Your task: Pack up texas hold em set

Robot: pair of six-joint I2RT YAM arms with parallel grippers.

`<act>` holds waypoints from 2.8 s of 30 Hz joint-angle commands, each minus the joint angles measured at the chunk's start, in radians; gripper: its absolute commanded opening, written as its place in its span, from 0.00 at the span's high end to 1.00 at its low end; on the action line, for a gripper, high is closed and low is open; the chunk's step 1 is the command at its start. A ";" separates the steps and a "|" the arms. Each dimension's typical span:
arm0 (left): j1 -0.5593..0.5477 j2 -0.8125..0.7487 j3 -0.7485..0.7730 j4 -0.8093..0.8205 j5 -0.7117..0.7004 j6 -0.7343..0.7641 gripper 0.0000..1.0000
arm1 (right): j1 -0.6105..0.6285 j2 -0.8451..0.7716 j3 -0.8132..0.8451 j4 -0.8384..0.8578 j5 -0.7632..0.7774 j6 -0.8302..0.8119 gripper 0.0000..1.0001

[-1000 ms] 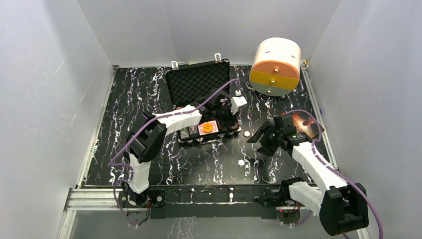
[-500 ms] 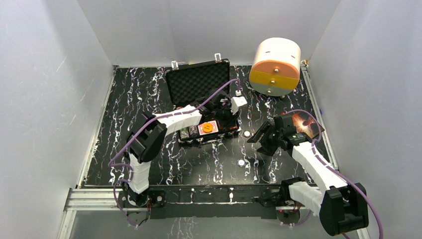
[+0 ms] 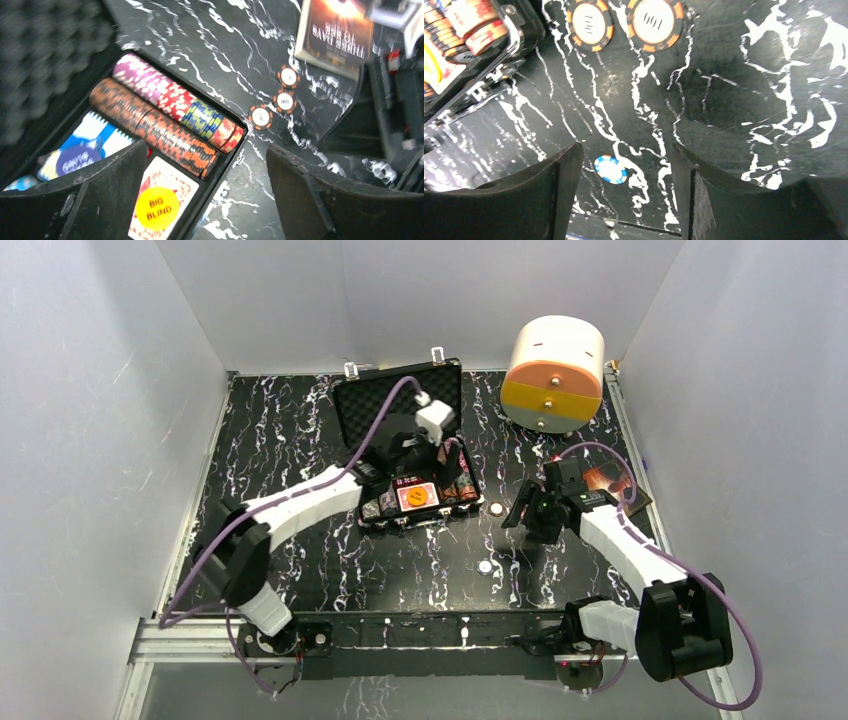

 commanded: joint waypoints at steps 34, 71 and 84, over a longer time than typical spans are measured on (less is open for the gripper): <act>0.210 -0.680 -0.459 -0.285 -0.443 -0.613 0.02 | 0.590 0.327 0.213 -0.154 0.390 0.050 0.28; 0.196 -0.626 -0.638 0.008 -0.007 -0.666 0.09 | 0.559 0.214 0.094 -0.041 0.374 0.223 0.52; -0.056 -0.374 -0.601 0.229 -0.015 -0.722 0.19 | 0.297 0.055 0.019 0.126 0.103 0.266 0.50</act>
